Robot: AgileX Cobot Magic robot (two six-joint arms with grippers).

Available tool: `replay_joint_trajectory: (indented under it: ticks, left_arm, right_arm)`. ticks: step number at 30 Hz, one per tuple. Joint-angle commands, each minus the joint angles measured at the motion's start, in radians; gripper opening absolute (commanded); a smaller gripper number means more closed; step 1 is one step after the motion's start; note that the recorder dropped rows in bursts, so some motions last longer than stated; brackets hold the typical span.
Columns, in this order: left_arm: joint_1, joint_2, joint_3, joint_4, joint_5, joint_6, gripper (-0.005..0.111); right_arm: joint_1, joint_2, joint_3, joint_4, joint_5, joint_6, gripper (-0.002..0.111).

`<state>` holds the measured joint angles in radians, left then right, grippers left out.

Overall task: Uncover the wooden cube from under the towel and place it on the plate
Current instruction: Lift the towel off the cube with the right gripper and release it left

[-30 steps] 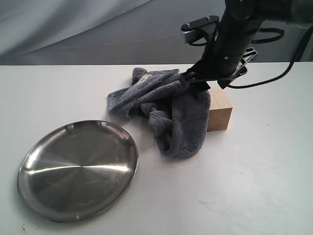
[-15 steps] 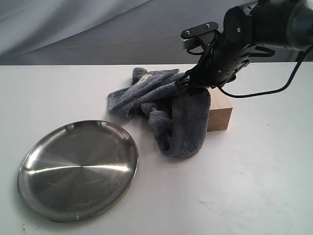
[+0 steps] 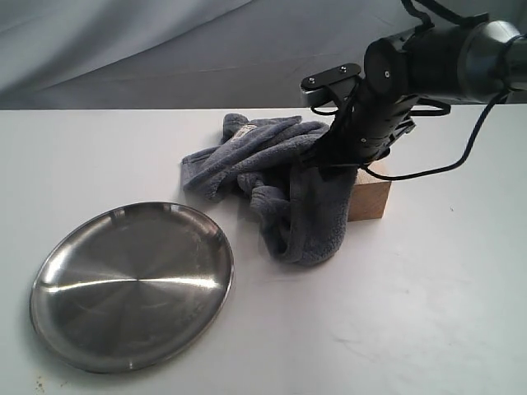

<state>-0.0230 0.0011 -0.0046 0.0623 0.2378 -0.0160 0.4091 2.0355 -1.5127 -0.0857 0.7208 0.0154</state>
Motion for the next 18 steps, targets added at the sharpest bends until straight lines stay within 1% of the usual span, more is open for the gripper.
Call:
replay_joint_trajectory:
  ticks: [1, 2, 3, 6, 10, 12, 14, 15, 18]
  left_arm:
    - [-0.004, -0.001, 0.005, 0.001, -0.010, -0.005, 0.000]
    - [-0.004, -0.001, 0.005, 0.001, -0.010, -0.005, 0.000]
    - [-0.004, -0.001, 0.005, 0.001, -0.010, -0.005, 0.000]
    - [-0.004, -0.001, 0.005, 0.001, -0.010, -0.005, 0.000]
    - [-0.004, -0.001, 0.005, 0.001, -0.010, -0.005, 0.000]
    - [-0.004, -0.001, 0.005, 0.001, -0.010, -0.005, 0.000]
    - [-0.004, -0.001, 0.005, 0.001, -0.010, -0.005, 0.000]
    - [-0.004, -0.001, 0.005, 0.001, -0.010, -0.005, 0.000]
    - [-0.004, -0.001, 0.005, 0.001, -0.010, -0.005, 0.000]
  right_arm:
    - [-0.005, -0.016, -0.002, -0.012, -0.013, 0.019, 0.037]
    - [-0.005, -0.025, -0.002, -0.012, -0.020, 0.019, 0.030]
    - [-0.005, -0.042, -0.002, -0.012, -0.029, 0.019, 0.018]
    - [-0.005, -0.073, -0.002, -0.012, -0.053, 0.015, 0.000]
    - [0.002, -0.124, -0.002, 0.026, -0.142, -0.015, 0.000]
    - [0.010, -0.131, -0.025, 0.125, -0.173, -0.078, 0.000]
    - [0.032, -0.108, -0.112, 0.252, -0.177, -0.158, 0.000]
    - [0.039, -0.095, -0.138, 0.265, -0.179, -0.165, 0.000]
    - [0.059, -0.011, -0.300, 0.273, -0.181, -0.167, 0.000]
